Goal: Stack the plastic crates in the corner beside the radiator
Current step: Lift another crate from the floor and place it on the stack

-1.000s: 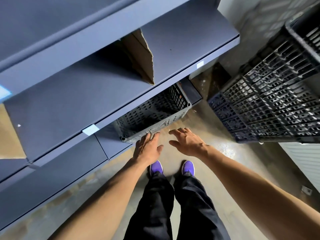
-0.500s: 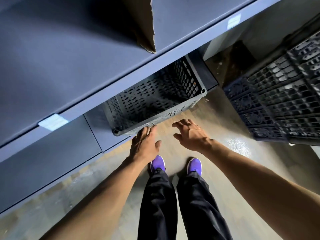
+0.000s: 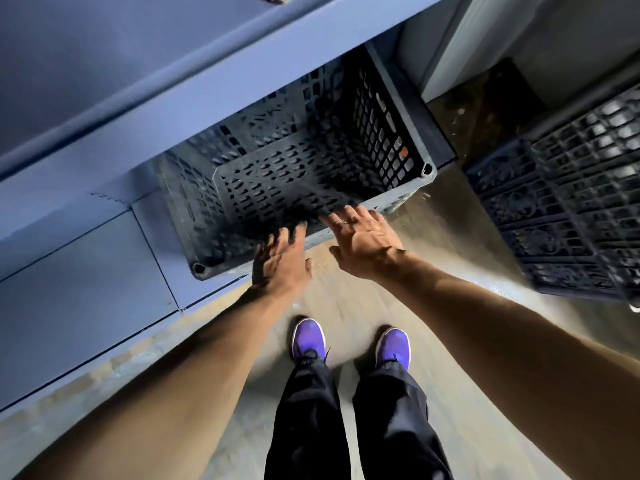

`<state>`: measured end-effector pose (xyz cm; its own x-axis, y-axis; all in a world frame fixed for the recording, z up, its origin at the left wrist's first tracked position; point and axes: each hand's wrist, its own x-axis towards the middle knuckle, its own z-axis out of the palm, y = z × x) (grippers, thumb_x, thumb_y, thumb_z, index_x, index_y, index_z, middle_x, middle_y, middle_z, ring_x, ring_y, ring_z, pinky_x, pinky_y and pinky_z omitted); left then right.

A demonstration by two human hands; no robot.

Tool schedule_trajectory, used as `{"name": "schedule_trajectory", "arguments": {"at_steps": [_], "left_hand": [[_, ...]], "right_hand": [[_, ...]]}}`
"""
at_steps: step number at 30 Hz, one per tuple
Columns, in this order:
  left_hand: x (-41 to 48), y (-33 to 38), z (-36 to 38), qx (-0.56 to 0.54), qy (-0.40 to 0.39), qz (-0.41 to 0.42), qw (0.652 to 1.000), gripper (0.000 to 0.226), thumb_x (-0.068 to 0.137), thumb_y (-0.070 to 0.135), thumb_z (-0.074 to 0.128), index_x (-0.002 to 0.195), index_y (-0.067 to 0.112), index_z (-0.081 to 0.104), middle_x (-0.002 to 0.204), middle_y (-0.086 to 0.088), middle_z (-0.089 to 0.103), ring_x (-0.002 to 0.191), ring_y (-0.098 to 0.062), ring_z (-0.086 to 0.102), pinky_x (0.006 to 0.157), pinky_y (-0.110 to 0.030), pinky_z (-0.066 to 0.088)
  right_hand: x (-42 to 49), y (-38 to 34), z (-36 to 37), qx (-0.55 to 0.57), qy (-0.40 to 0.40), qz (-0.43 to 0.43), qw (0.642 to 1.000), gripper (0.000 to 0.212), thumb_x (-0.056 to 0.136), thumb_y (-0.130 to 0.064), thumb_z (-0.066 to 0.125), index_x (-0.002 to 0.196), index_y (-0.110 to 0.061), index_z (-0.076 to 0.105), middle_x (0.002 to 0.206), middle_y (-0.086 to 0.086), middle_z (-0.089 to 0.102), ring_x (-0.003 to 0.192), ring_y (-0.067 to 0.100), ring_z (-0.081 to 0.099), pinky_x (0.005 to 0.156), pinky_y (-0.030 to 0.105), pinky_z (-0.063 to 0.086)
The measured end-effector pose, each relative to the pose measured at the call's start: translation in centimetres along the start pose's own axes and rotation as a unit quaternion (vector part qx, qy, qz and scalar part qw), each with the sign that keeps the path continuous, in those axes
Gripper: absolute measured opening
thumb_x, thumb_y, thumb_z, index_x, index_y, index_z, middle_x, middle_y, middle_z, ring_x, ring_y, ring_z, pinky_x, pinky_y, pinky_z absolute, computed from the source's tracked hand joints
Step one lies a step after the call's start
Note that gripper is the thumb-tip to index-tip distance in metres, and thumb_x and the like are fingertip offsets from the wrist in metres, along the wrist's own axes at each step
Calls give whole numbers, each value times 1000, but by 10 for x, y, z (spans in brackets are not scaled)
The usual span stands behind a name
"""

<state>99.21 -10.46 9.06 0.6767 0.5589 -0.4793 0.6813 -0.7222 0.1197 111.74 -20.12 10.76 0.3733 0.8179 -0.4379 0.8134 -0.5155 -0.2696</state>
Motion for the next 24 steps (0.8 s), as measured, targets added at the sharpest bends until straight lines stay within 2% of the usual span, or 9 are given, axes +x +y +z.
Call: {"name": "schedule_trajectory", "arguments": {"at_steps": [3,5,8,11,15,18,19,22,24], "left_hand": [[13,2,0,-69,-20,-41,997,54,93,24,55,143,28,33,142,-7,42,130,-28,40,102,-35,35],[22,-5,0,-87,-34,-58,994,48,96,23,52,141,32,39,135,-5,50,124,-26,45,94,-30,39],[33,-14,2,-74,-52,-68,994,39,97,26,49,135,33,47,129,-4,59,117,-27,51,92,-30,42],[34,-15,7,-72,-53,-86,992,35,98,28,47,133,34,50,125,-2,60,109,-21,51,85,-26,37],[25,-18,7,-11,-65,-49,997,38,99,31,45,137,33,46,137,3,55,122,-21,48,97,-27,34],[9,-17,16,-22,-157,-22,987,44,103,21,36,148,21,35,150,-6,40,136,-25,36,106,-29,21],[1,-14,21,-21,-177,-16,984,46,103,15,36,148,20,33,149,-9,41,136,-27,37,105,-29,22],[-25,-16,31,-8,-169,-12,986,58,97,5,42,148,28,30,145,-5,46,130,-26,45,105,-32,35],[-38,-20,31,-1,-156,-8,988,58,96,10,45,148,31,30,147,-1,41,132,-24,44,105,-33,35]], "right_hand": [[12,6,8,-43,-43,20,998,65,96,-37,46,154,-28,20,156,4,29,145,25,21,119,45,12],[16,7,12,-49,-51,32,997,66,94,-33,48,154,-29,21,155,3,30,144,26,22,120,48,8],[22,6,9,-57,-41,33,997,58,92,-28,50,147,-30,32,142,4,41,132,27,34,115,50,17],[28,7,4,-60,-28,33,997,49,93,-23,47,140,-32,40,136,4,45,124,26,39,110,50,24],[25,10,4,-80,-54,34,995,44,93,-22,45,136,-30,48,137,5,43,123,26,38,106,44,28],[15,10,9,-52,-112,38,992,49,93,-24,52,141,-28,46,145,6,35,129,28,33,102,41,36],[10,12,11,-55,-128,34,990,51,92,-25,54,142,-29,45,149,6,33,131,28,32,101,40,38],[-7,22,26,-80,-170,32,982,57,91,-26,57,145,-36,41,155,2,31,139,27,30,99,38,42],[-18,27,38,-81,-178,34,980,53,95,-26,52,143,-43,39,147,1,43,133,27,40,98,40,45]]}}
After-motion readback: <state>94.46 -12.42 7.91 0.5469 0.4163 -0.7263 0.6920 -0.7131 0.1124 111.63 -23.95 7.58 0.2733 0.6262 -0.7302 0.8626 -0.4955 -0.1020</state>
